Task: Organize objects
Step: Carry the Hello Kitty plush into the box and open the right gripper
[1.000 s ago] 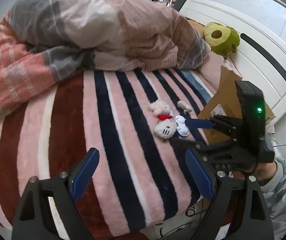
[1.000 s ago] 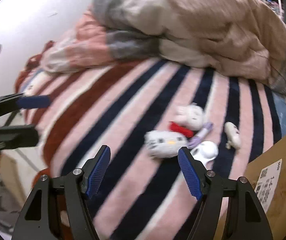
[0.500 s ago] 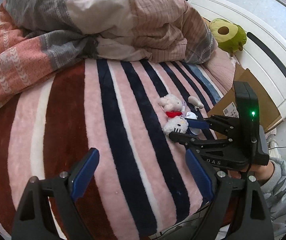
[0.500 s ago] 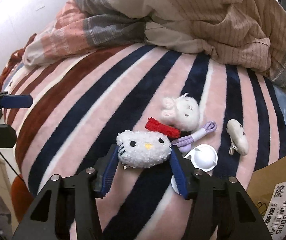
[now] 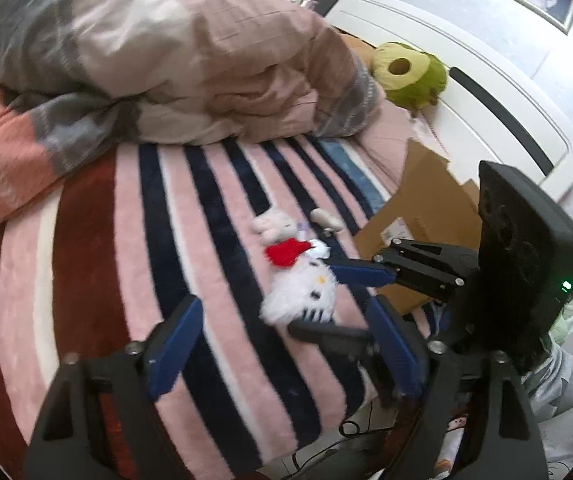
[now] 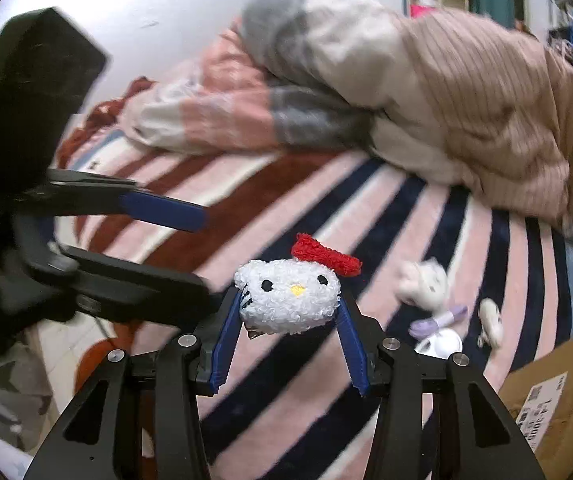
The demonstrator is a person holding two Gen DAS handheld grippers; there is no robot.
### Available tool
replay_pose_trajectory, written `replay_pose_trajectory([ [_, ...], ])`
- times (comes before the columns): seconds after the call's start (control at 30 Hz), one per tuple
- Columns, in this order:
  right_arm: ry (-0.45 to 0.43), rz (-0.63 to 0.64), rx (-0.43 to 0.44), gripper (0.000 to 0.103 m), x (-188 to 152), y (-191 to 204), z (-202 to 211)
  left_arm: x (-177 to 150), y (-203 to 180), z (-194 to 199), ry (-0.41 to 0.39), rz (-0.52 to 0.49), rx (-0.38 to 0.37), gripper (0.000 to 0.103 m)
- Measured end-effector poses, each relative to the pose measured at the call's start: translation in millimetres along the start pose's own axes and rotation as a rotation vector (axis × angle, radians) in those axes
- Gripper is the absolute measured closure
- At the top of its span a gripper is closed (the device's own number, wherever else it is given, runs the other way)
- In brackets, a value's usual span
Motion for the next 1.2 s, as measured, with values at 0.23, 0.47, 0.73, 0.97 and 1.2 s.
replay_pose_trajectory([
  [0.23, -0.100, 0.071, -0.009, 0.060, 15, 16, 44, 14, -36, 5, 0.002, -0.054, -0.006, 0.057],
  [0.47, -0.149, 0.067, -0.060, 0.060, 17, 0, 78, 29, -75, 0, 0.006, -0.136, 0.022, 0.066],
  [0.73, -0.173, 0.015, -0.130, 0.060, 9, -50, 114, 56, -128, -33, 0.030, -0.217, 0.015, 0.067],
  [0.97, -0.155, -0.049, -0.212, 0.060, -13, -119, 143, 80, -181, -91, 0.093, -0.276, -0.015, 0.067],
  [1.2, -0.106, -0.124, -0.256, 0.060, -43, -182, 155, 90, -222, -156, 0.187, -0.314, -0.033, 0.067],
])
Point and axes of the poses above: each gripper's, at about its wrist camera, not at the fingertips, and z roughly against the way its jaws point, y to its left, x to its top, the point moved 7 cm from there along -z, roughly the way its jaws point, and after that the axes turned 13 degrees about -x, right-handed, at the moved point
